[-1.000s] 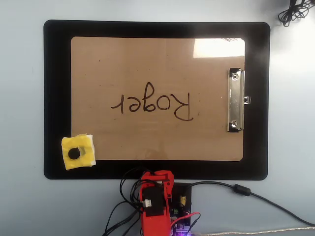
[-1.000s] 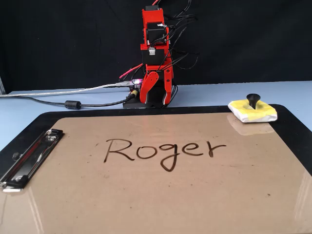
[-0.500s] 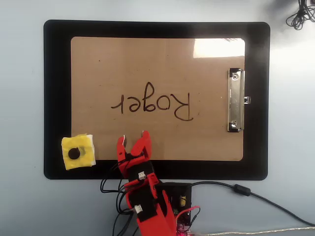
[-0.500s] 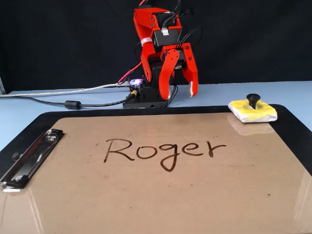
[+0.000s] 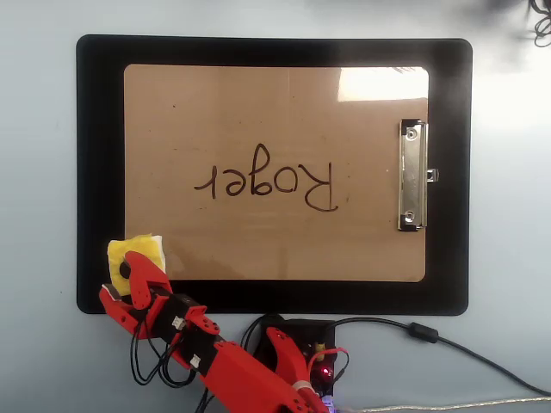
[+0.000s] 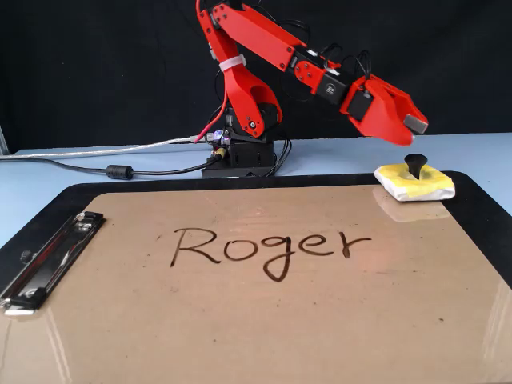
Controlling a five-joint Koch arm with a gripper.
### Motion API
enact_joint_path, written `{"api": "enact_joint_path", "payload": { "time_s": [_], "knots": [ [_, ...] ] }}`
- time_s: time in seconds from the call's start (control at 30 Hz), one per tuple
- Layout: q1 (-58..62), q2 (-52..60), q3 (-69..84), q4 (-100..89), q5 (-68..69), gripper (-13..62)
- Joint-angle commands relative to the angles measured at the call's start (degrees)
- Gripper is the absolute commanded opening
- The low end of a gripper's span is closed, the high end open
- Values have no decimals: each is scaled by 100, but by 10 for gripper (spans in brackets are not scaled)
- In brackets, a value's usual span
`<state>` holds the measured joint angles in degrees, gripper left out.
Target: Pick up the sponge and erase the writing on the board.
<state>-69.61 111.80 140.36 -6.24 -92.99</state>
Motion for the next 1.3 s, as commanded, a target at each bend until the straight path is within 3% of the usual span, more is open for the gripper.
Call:
{"api": "enact_joint_path", "payload": {
  "time_s": [0.0, 0.47, 0.73, 1.0, 1.13, 1.27],
  "knots": [
    [-62, -272, -123, -879, -62, 339],
    [-62, -1767, -79, -1687, 466, 341],
    [-79, -1890, 132, -1986, 448, 333],
    [70, -1881, 492, -2215, 448, 139],
    [396, -1854, 598, -2514, 475, -78],
    [633, -1731, 554, -2496, 457, -80]
  ]
}}
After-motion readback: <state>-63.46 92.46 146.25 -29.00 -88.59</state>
